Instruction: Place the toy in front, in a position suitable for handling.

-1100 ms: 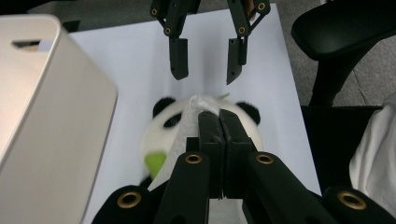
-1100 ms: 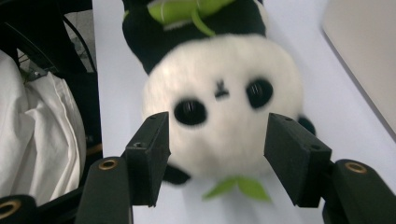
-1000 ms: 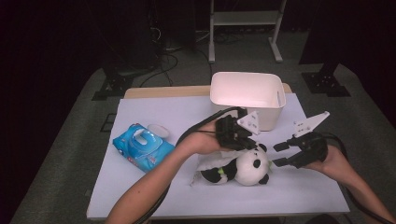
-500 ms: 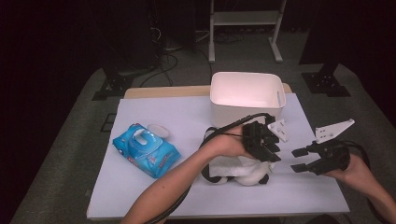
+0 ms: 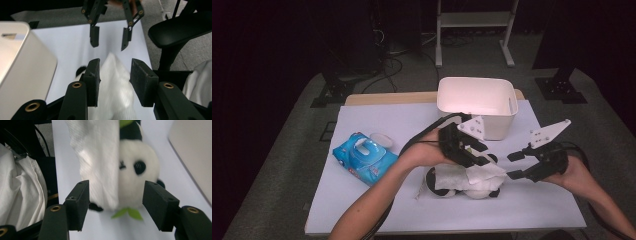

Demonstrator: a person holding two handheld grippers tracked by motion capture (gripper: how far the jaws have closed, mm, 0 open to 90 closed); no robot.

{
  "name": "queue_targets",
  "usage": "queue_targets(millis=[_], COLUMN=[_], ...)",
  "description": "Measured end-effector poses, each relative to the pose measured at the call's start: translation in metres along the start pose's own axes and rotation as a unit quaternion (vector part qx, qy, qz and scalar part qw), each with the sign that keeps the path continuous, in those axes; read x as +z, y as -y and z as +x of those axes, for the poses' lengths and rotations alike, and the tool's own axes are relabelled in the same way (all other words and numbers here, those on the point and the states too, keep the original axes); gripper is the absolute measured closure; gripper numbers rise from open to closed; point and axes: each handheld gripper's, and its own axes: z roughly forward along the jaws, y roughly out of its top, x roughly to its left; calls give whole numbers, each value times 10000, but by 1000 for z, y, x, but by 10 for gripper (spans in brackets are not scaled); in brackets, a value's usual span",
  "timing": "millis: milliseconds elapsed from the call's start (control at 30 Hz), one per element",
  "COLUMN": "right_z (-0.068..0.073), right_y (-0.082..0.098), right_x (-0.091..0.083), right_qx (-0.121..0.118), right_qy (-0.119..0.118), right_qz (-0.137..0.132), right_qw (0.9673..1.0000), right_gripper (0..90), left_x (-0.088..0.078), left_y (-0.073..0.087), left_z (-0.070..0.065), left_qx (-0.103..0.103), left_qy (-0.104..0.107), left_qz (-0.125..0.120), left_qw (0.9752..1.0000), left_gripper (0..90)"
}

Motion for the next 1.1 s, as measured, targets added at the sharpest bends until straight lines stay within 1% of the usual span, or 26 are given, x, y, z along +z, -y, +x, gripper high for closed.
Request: queue_targets(millis=[67,133,167,233,267,300,333,367,400,433,500,600,633,667,700,733,833,933,967,1000,1033,1067,1100], right_z=[4,8,10,13,15,17,20,20,21,23,26,29,29,29,28,28,26,26,26,26,27,27,28], right_y=[-10,-21,-28,-38,-43,-49,-59,-59,-63,-67,-77,-86,-89,-91,-93,-93,-93,-89,-88,-86,-84,-81,-79], right_x=[6,11,15,21,25,30,39,39,42,47,60,74,80,85,91,95,103,103,103,103,103,103,102], right_qx=[-188,-364,-465,-600,-657,-776,-893,-893,-957,-1011,-1179,-1325,-1331,-1350,-1377,-1377,-1393,-1427,-1414,-1404,-1432,-1466,-1474], right_qy=[-8,-33,-54,-92,-117,-126,-172,-172,-182,-190,-207,-209,-217,-249,-275,-262,-253,-260,-258,-254,-254,-253,-254], right_qz=[-22,-40,-52,-75,-67,-54,-27,-27,-9,40,169,331,379,427,509,546,646,599,622,672,738,785,792], right_qw=[9998,9993,9989,9981,9977,9969,9959,9959,9952,9947,9927,9904,9901,9896,9888,9886,9878,9876,9877,9875,9866,9858,9856], right_gripper=[390,407,421,430,440,453,462,462,469,476,483,494,494,501,513,531,631,772,808,836,849,854,856], left_x=[-6,-12,-14,-18,-21,-23,-26,-27,-30,-32,-35,-40,-42,-44,-45,-46,-49,-49,-49,-49,-48,-47,-46], left_y=[11,22,26,35,40,43,47,49,52,55,60,69,72,76,79,82,91,97,98,99,99,99,98], left_z=[1,1,1,1,1,0,0,0,0,0,-1,-2,-2,-3,-3,-4,-4,-4,-4,-4,-4,-4,-4], left_qx=[-80,-203,-226,-304,-310,-321,-350,-367,-377,-418,-435,-492,-496,-549,-556,-611,-670,-727,-728,-726,-732,-734,-720], left_qy=[-77,-156,-181,-229,-263,-288,-305,-311,-341,-365,-411,-458,-468,-482,-497,-491,-494,-504,-493,-483,-474,-469,-451], left_qz=[11,23,35,45,85,92,76,65,71,50,77,60,69,50,60,44,77,100,95,100,93,115,118], left_qw=[9999,9997,9996,9993,9991,9990,9989,9988,9987,9984,9982,9977,9976,9973,9972,9969,9965,9960,9961,9961,9961,9961,9963], left_gripper=[590,591,591,591,591,591,591,591,591,591,591,591,590,590,589,587,581,573,573,573,573,573,573])
